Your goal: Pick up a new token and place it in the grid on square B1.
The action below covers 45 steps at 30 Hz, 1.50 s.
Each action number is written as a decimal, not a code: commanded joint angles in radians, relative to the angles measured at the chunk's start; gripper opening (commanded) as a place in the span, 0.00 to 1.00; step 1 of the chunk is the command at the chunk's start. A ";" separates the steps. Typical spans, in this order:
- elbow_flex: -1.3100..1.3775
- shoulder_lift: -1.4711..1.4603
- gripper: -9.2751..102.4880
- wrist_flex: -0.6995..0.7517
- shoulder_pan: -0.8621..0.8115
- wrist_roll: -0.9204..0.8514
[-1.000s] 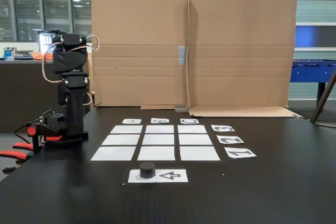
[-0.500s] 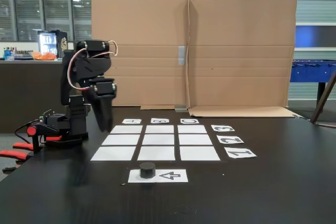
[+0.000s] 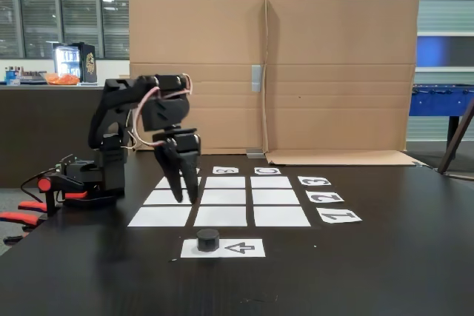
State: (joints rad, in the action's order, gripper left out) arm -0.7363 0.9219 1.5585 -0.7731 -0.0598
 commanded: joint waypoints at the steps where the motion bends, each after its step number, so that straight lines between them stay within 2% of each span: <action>1: 0.058 -0.021 0.26 0.003 0.031 0.006; 12: 0.094 -0.121 0.34 -0.012 0.072 0.011; 45: 0.166 -0.275 0.34 -0.081 0.077 0.012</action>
State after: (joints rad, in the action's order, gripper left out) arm -0.6121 0.6412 1.4895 -0.7056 -0.0568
